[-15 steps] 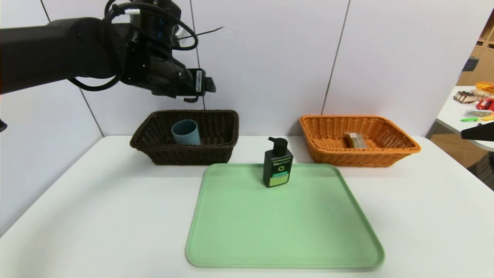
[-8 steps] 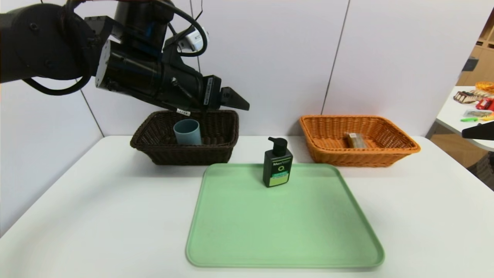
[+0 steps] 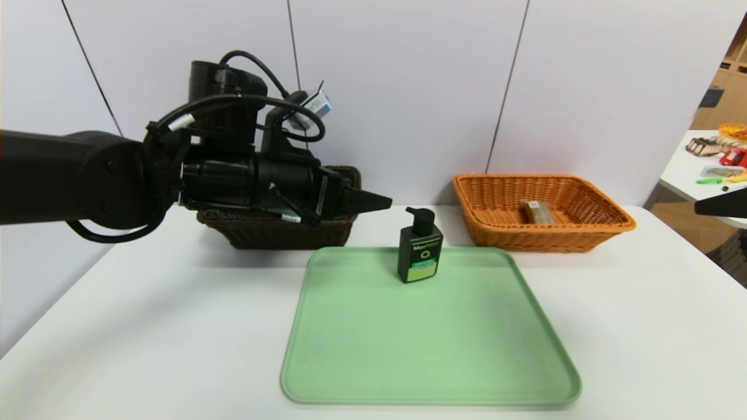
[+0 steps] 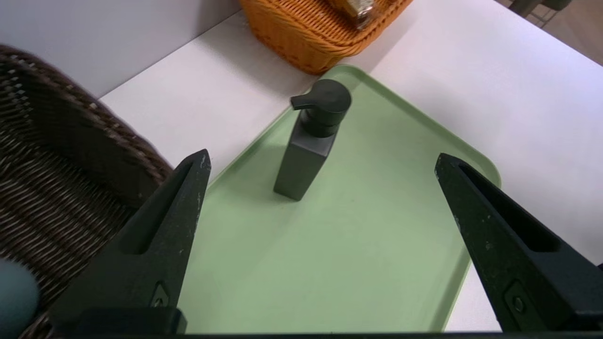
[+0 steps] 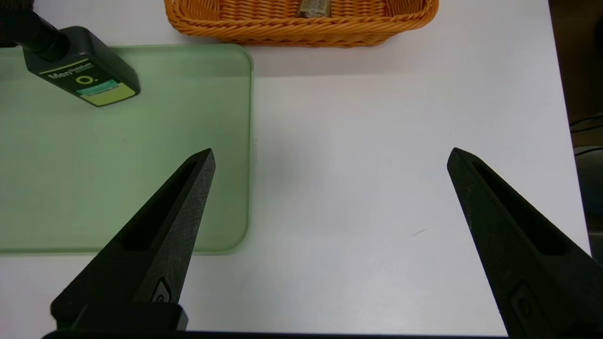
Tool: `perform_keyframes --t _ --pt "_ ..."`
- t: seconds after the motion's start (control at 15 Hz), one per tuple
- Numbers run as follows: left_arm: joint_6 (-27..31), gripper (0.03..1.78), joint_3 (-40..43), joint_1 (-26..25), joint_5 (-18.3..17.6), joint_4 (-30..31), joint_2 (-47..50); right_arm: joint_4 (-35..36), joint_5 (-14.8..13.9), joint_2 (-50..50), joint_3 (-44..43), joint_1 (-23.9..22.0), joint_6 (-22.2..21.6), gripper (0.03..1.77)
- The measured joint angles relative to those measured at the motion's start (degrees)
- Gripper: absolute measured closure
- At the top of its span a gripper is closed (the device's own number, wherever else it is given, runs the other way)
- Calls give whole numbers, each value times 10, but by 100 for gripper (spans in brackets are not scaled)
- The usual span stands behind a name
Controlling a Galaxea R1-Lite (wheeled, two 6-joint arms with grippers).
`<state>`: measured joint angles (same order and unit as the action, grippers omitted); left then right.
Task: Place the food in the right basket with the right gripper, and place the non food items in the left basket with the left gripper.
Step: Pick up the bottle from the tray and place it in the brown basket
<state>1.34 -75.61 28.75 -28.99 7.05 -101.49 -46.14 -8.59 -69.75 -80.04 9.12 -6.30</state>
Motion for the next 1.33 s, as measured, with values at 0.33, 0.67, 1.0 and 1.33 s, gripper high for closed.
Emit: perform_keyframes --t 0.33,0.67,1.0,1.33 --pt "-61 12 98 41 -4 177 -18 1 2 0 3 1 -13 10" --pt "-92 12 154 66 -1 294 -57 2 14 0 3 1 -15 10" --pt "-84 12 159 68 29 296 -85 3 14 -2 0 1 -15 10" --pt "-39 12 159 69 50 297 -106 3 15 0 0 1 -15 10"
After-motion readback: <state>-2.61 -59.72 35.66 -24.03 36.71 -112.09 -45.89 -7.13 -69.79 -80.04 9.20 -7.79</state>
